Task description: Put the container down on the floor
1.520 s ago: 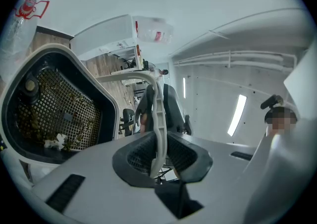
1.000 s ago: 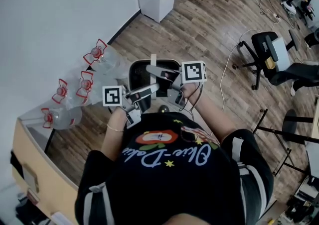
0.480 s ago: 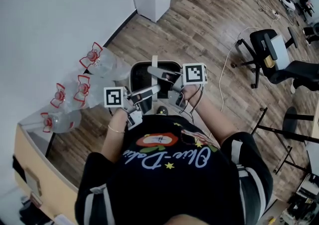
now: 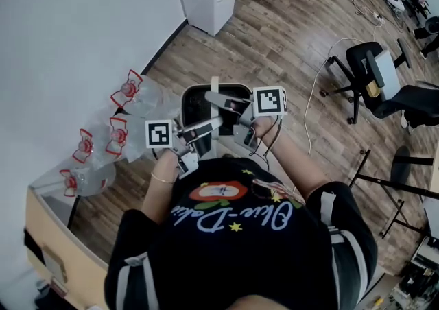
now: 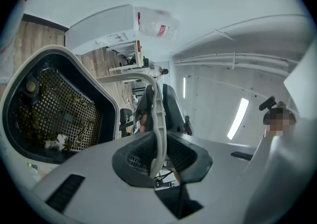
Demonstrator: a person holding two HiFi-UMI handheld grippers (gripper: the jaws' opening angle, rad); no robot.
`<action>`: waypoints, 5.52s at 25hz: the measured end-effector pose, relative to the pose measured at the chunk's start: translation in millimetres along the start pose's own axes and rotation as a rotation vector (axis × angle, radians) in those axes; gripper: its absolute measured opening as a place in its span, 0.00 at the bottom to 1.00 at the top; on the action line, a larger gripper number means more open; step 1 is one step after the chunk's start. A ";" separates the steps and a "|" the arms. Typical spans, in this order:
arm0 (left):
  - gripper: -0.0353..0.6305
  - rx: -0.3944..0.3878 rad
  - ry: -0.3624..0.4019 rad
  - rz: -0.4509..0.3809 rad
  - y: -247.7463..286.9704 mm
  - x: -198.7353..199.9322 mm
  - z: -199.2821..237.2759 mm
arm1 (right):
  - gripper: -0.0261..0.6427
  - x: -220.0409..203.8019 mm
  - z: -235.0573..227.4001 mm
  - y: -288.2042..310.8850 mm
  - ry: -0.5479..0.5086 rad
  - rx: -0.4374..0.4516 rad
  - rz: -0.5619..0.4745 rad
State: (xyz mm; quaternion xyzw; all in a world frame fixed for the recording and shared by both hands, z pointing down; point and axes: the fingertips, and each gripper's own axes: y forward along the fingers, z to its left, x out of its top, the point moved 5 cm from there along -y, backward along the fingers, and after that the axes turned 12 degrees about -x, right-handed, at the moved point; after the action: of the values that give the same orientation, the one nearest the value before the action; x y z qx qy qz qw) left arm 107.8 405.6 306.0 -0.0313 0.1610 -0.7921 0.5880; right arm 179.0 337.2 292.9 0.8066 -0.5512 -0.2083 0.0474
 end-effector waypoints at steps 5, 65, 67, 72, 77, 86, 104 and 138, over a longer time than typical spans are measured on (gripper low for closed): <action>0.12 -0.004 -0.018 0.013 -10.7 55.1 10.7 | 0.14 36.7 -5.2 43.2 0.024 -0.016 0.001; 0.12 0.123 -0.024 -0.396 -28.6 420.3 137.3 | 0.14 327.7 -82.1 335.2 0.023 -0.047 0.500; 0.12 0.167 -0.019 -0.419 -28.9 423.5 152.0 | 0.14 333.9 -91.3 342.7 0.007 -0.030 0.543; 0.12 0.173 0.018 -0.478 -28.9 446.5 180.1 | 0.14 349.8 -117.3 363.5 0.024 -0.063 0.619; 0.12 0.183 0.015 -0.513 -31.8 466.0 200.9 | 0.14 365.0 -131.0 387.7 -0.028 -0.040 0.651; 0.12 0.161 -0.048 -0.532 -59.8 487.5 255.6 | 0.14 365.0 -179.6 432.5 -0.007 -0.102 0.647; 0.12 0.238 -0.084 -0.496 -113.9 489.3 439.5 | 0.14 333.4 -356.0 504.8 -0.024 -0.162 0.633; 0.18 0.409 -0.262 -0.533 -159.6 423.6 590.4 | 0.15 243.7 -503.3 533.7 -0.274 -0.330 0.755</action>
State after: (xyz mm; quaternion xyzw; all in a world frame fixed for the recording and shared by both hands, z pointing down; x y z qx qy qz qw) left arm -28.0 -81.0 852.0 -0.0553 -0.0914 -0.9227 0.3705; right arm -15.1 -168.5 844.4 0.4950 -0.7679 -0.3670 0.1750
